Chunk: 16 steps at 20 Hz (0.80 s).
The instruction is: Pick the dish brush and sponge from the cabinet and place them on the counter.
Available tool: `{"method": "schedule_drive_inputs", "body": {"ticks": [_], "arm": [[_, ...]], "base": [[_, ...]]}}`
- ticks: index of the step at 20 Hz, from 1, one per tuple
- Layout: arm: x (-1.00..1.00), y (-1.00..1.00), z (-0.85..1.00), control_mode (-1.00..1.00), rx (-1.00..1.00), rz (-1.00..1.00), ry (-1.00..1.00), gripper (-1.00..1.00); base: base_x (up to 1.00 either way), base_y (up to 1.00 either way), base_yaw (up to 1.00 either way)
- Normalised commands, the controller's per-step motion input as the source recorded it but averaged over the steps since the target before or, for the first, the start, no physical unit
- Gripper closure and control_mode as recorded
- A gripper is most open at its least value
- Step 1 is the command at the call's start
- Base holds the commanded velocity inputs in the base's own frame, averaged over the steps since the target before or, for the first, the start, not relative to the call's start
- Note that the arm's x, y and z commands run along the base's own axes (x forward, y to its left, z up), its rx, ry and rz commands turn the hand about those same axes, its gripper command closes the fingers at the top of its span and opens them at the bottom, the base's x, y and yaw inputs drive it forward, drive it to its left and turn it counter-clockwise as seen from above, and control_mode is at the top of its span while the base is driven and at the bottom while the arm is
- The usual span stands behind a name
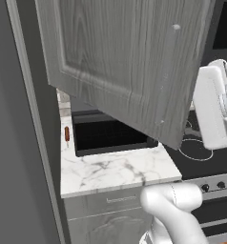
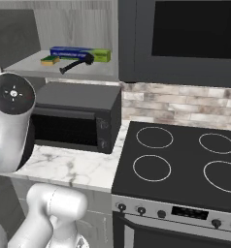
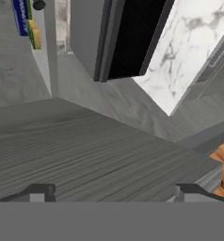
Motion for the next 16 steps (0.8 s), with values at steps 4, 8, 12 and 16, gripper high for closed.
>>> {"method": "schedule_drive_inputs", "body": {"ticks": [4, 8, 12, 16], "arm": [[0.39, 1.0, -0.07, -1.0, 0.0, -0.04, 0.0, -1.0], [0.38, 0.91, -0.08, -1.0, 0.0, 0.0, 0.02, -1.0], [0.36, 0.79, -0.07, -1.0, 0.01, 0.0, 0.02, -1.0], [0.23, 0.41, 0.0, -1.0, 0.0, 0.0, 0.02, -1.0]], "base": [[0.0, 0.0, 0.0], [0.0, 0.0, 0.0], [0.0, 0.0, 0.0], [0.0, 0.0, 0.0]]}}
